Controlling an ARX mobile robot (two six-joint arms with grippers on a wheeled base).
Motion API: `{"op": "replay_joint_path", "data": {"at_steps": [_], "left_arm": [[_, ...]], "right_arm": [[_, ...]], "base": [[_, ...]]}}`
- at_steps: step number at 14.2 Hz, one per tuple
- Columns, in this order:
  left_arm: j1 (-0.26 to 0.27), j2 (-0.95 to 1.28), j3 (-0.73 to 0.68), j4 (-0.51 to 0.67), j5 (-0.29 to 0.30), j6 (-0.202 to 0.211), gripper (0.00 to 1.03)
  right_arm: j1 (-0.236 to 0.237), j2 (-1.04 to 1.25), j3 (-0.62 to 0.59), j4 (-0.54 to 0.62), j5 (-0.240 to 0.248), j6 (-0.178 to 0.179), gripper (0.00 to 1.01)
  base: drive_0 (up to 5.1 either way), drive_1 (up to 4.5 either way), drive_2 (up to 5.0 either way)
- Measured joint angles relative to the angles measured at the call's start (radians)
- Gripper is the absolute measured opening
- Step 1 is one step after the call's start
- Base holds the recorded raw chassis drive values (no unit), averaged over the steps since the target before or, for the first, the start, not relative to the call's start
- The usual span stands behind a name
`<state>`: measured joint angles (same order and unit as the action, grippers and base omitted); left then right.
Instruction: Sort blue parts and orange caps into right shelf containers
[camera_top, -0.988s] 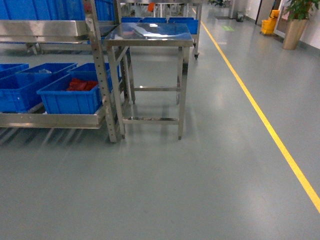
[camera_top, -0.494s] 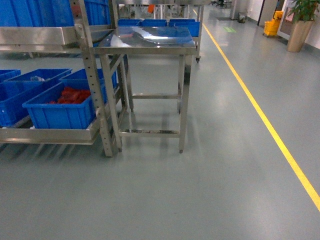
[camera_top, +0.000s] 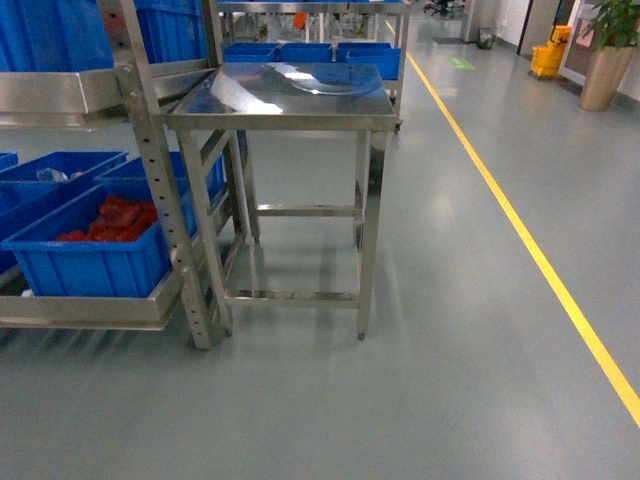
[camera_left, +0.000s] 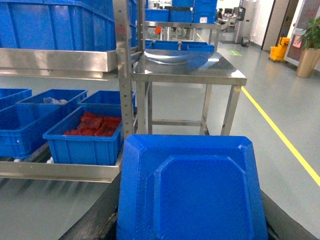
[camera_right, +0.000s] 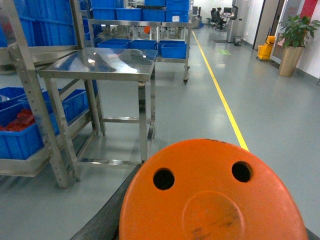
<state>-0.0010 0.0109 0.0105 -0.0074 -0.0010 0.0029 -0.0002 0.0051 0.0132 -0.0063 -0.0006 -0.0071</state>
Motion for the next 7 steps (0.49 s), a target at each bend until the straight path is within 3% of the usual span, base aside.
{"op": "replay_joint_path", "data": {"at_steps": [7], "left_arm": [[0.0,0.0,0.0,0.001,0.0,0.0,0.43]], "right_arm": [[0.0,0.0,0.0,0.0,0.0,0.0,0.44]], "base": [[0.0,4.35,-4.3]]}}
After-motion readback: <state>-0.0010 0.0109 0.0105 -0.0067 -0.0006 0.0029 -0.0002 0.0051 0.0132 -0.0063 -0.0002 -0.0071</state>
